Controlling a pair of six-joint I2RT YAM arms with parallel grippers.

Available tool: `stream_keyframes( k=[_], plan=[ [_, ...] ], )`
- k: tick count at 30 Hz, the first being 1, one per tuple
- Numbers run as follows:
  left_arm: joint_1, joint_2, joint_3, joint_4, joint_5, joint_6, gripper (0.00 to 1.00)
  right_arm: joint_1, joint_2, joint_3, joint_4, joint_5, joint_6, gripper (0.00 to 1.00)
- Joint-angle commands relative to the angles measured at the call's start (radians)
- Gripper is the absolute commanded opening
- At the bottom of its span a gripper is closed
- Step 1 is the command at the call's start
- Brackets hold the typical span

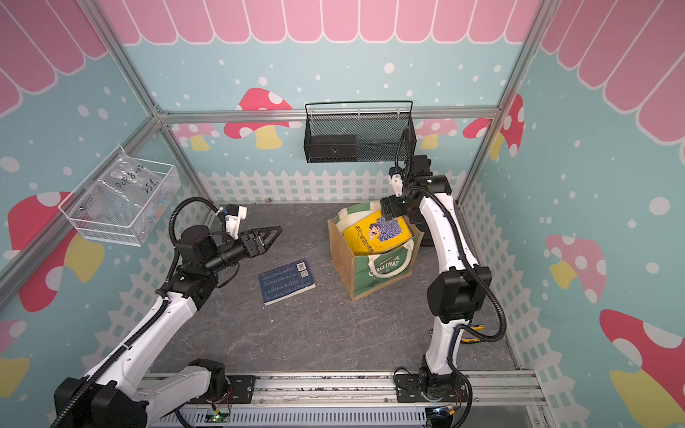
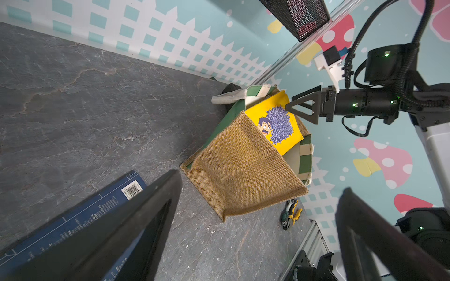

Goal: Put the books into the canvas bag
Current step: Place the book in the canvas bag.

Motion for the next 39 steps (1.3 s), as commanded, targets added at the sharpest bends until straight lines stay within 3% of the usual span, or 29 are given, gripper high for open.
stream_keyframes(
  k=[1,10,13,19,23,30,34,39],
  plan=[
    [0.004,0.005,0.032,0.008,-0.022,-0.008,0.99,0.009,-0.002,0.029,0.01,-0.004,-0.027,0.93],
    [0.004,-0.004,0.006,0.014,-0.056,-0.032,0.99,0.113,-0.002,-0.056,0.129,0.001,-0.002,0.93],
    [0.004,-0.01,0.002,0.011,-0.06,-0.033,0.98,0.168,0.033,-0.058,0.167,0.109,0.028,0.93],
    [0.009,-0.028,0.011,-0.026,-0.068,-0.011,0.98,0.256,0.137,-0.044,0.188,0.469,0.052,0.94],
    [0.019,-0.033,0.012,-0.038,-0.065,-0.005,0.98,0.289,0.179,-0.059,0.144,0.555,0.053,0.94],
    [0.022,-0.028,0.0,-0.016,-0.06,-0.018,0.99,0.315,0.049,-0.231,0.147,0.396,0.048,0.92],
    [0.023,-0.022,-0.004,-0.004,-0.062,-0.028,0.99,0.316,-0.004,-0.205,0.166,0.372,0.058,0.93],
    [0.05,-0.013,0.018,-0.162,-0.131,-0.024,0.98,0.34,-0.187,-0.304,0.34,0.233,0.011,0.96]
  ],
)
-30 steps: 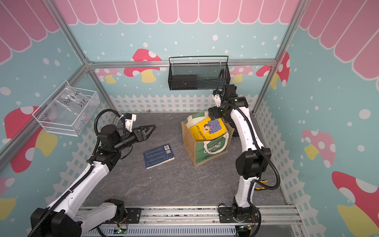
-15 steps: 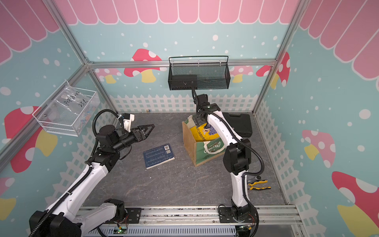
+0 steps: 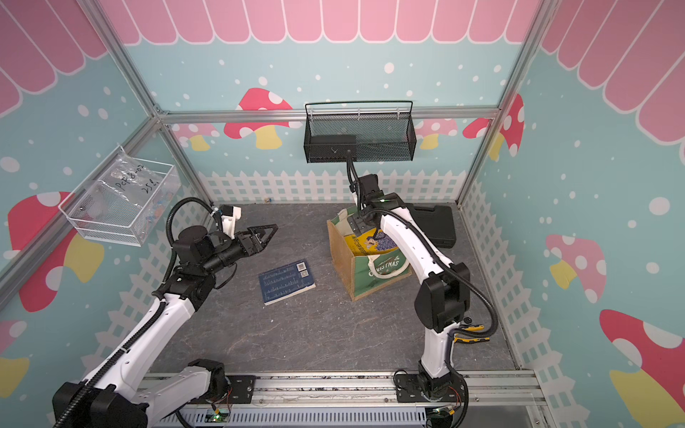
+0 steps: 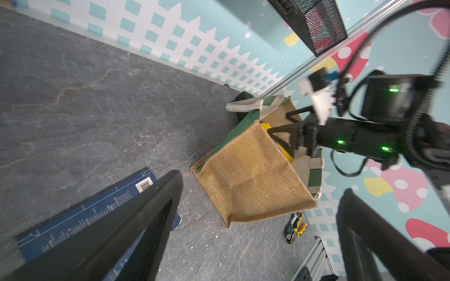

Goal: Put the books into the canvas bag
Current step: Place the book in the canvas bag, then pick up the book from the center of the board.

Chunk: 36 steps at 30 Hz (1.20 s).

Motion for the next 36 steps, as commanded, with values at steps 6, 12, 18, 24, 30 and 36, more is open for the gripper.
stream_keyframes(
  k=[6,12,18,24,30,36],
  plan=[
    [0.075,-0.025,-0.025,-0.282,-0.212,-0.047,0.98,0.088,-0.205,-0.146,0.216,-0.345,-0.007,0.99],
    [0.121,-0.047,-0.091,-0.392,-0.307,-0.143,0.98,0.26,-0.154,-0.177,0.343,-0.501,0.066,0.99],
    [0.158,-0.013,-0.088,-0.568,-0.416,-0.217,0.99,0.368,-0.017,-0.187,0.438,-0.562,0.172,0.98],
    [0.19,0.022,-0.108,-0.652,-0.48,-0.226,0.99,0.405,0.152,-0.194,0.462,-0.493,0.24,1.0],
    [0.195,0.028,-0.155,-0.609,-0.493,-0.235,0.99,0.401,0.287,-0.194,0.459,-0.417,0.27,1.0],
    [0.194,0.116,-0.157,-0.571,-0.435,-0.202,0.99,0.378,0.384,-0.173,0.463,-0.384,0.298,1.0]
  ],
)
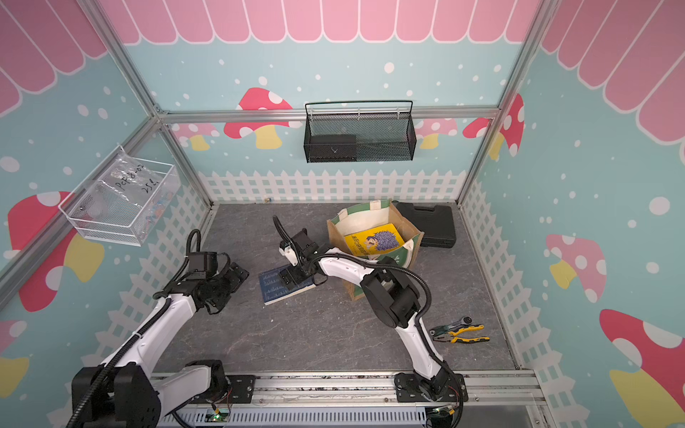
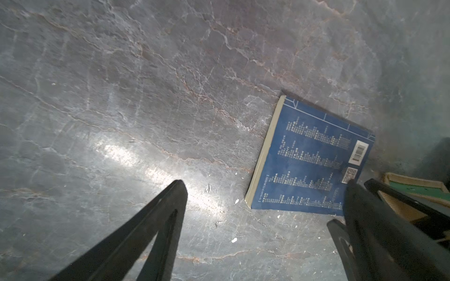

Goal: Put the books into the canvas bag
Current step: Pick up the book from the center of the board.

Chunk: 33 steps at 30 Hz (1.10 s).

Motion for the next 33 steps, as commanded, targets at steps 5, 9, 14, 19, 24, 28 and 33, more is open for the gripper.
stream_keyframes(
  k=[5,9,14,19,24,28,33],
  plan=[
    [0.004,0.109,-0.017,0.107,0.1,0.034,0.98,-0.051,0.055,-0.006,0.026,0.038,0.03,0.99],
    [-0.007,0.141,-0.043,0.176,0.144,0.031,0.98,-0.078,0.093,-0.009,0.036,-0.019,0.03,0.99],
    [-0.036,0.189,-0.069,0.26,0.179,0.016,0.98,-0.085,0.146,0.019,0.042,-0.098,0.016,1.0],
    [-0.089,0.254,-0.053,0.281,0.192,0.019,0.98,-0.085,0.173,0.026,0.072,-0.196,0.018,1.0],
    [-0.101,0.273,-0.07,0.33,0.21,0.008,0.99,-0.084,0.174,0.025,0.089,-0.276,0.013,0.99],
    [-0.101,0.273,-0.091,0.374,0.224,-0.007,0.99,-0.084,0.087,-0.069,0.226,-0.361,0.003,0.93],
    [-0.101,0.252,-0.119,0.42,0.245,-0.02,0.96,-0.084,-0.007,-0.178,0.365,-0.426,0.005,0.85]
  ],
)
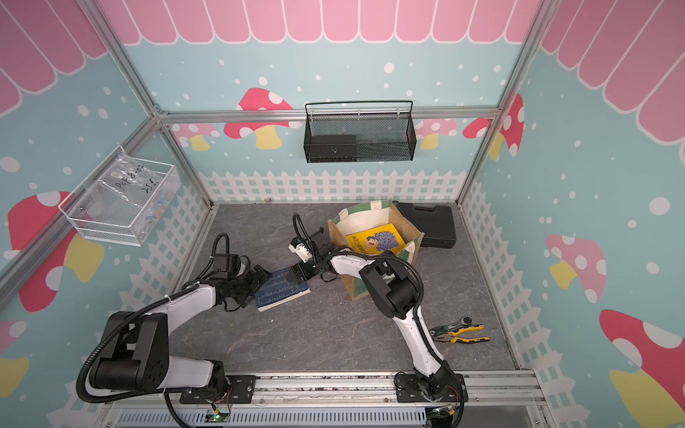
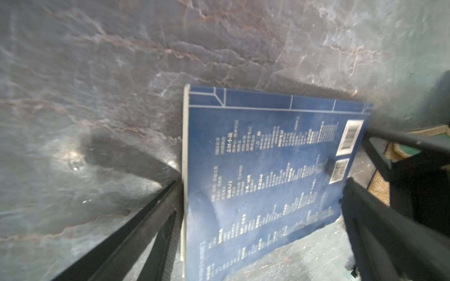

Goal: Put the books into the canvas bag
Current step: Pick up the book from the center of the board.

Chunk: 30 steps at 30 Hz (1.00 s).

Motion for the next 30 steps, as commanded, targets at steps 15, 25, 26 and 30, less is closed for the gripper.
stream_keyframes(
  k=[15,25,26,30],
  plan=[
    [-0.006,-0.153,-0.06,0.067,0.095,-0.014,0.19,0.025,-0.015,-0.032,0.055,-0.174,-0.016,0.84],
    [0.031,-0.368,0.09,-0.226,0.049,0.16,0.0,0.001,-0.219,-0.072,0.03,-0.145,-0.044,0.92],
    [0.034,-0.388,0.111,-0.246,0.055,0.183,0.0,-0.002,-0.247,-0.077,0.03,-0.145,-0.044,0.93],
    [0.045,-0.457,0.183,-0.275,0.157,0.27,0.0,-0.016,-0.376,-0.091,0.018,-0.139,-0.034,0.95]
  ],
)
